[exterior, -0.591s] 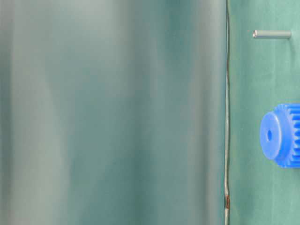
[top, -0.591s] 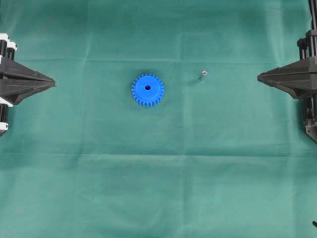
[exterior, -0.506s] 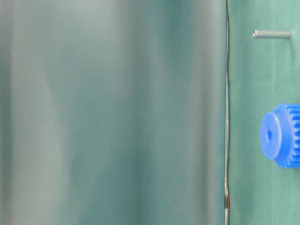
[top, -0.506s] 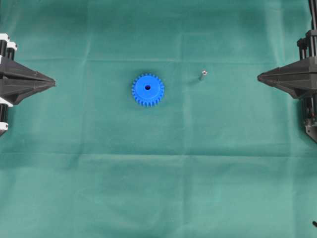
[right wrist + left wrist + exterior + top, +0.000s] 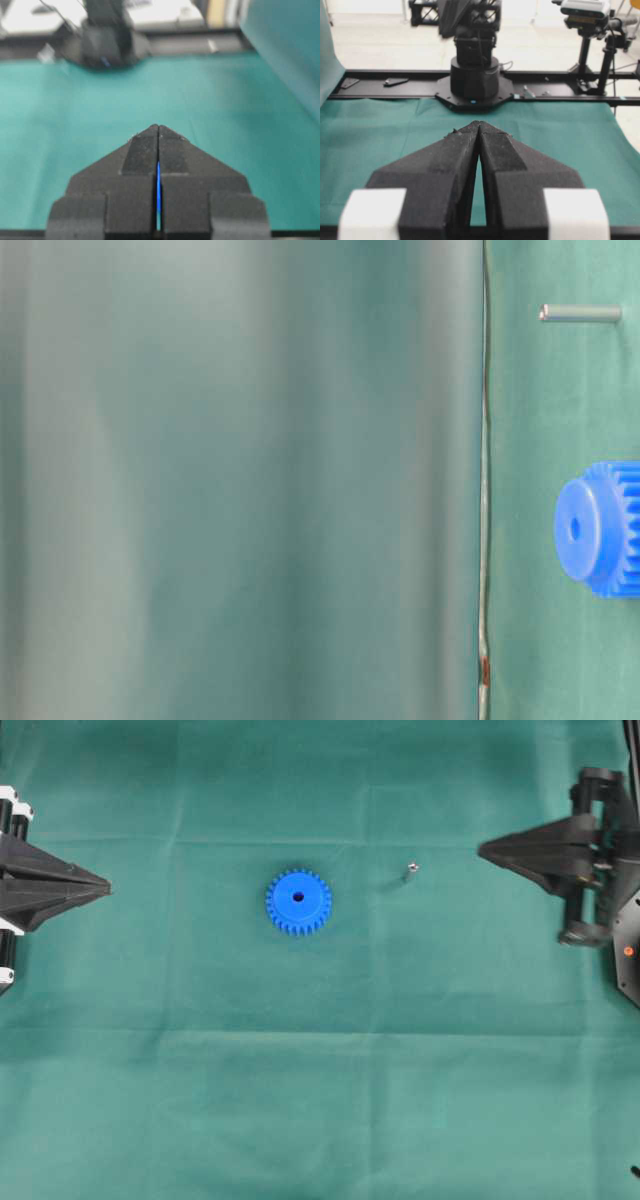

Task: Insert the shaft placed at a random location into the center hole of the medium gear at another random location.
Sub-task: 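Move the right gripper over the small silver shaft and grasp it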

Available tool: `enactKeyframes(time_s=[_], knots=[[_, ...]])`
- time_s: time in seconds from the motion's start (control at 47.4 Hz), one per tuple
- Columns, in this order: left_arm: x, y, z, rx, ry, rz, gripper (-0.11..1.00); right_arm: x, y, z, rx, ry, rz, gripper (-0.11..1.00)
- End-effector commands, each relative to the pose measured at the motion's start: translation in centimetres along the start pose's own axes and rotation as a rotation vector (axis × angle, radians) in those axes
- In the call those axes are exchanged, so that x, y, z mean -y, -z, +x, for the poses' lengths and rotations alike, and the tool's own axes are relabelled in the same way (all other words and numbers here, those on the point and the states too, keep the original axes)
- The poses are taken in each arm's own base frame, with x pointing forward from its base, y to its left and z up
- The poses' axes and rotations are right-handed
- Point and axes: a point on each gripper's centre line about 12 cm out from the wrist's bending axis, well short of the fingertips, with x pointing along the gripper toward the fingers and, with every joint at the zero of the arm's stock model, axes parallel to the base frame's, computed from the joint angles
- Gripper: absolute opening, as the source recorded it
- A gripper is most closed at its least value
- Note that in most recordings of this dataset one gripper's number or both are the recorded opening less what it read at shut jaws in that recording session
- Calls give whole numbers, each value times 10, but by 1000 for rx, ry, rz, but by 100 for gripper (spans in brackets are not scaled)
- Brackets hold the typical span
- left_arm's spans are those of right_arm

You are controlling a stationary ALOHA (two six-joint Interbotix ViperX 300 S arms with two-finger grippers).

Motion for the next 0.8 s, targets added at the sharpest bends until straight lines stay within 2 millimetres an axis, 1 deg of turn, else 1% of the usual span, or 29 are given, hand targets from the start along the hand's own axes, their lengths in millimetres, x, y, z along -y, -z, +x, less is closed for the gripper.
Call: enactKeyframes(time_s=[0.0, 0.063, 0.105, 0.169, 0.19, 0.316, 0.337, 0.38, 0.485, 0.612, 0.78], knots=[[0, -9, 3, 21, 2, 3, 0, 7, -1, 14, -11, 27, 10, 2], [0, -10, 2, 23, 2, 3, 0, 10, 10, 24, -60, 42, 14, 8], [0, -9, 2, 21, 2, 1, 0, 12, 17, 31, -94, 46, 16, 17], [0, -9, 3, 20, 1, 2, 0, 15, 31, 43, -157, 55, 20, 33], [0, -8, 2, 18, 2, 1, 0, 16, 35, 46, -173, 59, 22, 41], [0, -8, 2, 17, 1, 1, 0, 20, 62, 63, -267, 71, 24, 79], [0, -8, 2, 15, 1, 1, 0, 21, 70, 66, -289, 74, 26, 84], [0, -7, 2, 14, 2, 0, 0, 23, 79, 69, -305, 81, 28, 91], [0, -6, 3, 11, 2, 0, 0, 28, 97, 75, -333, 97, 35, 86], [0, -6, 3, 9, 2, 0, 0, 31, 117, 79, -368, 112, 46, 86], [0, -6, 3, 8, 2, -2, 0, 33, 133, 82, -406, 123, 54, 85]])
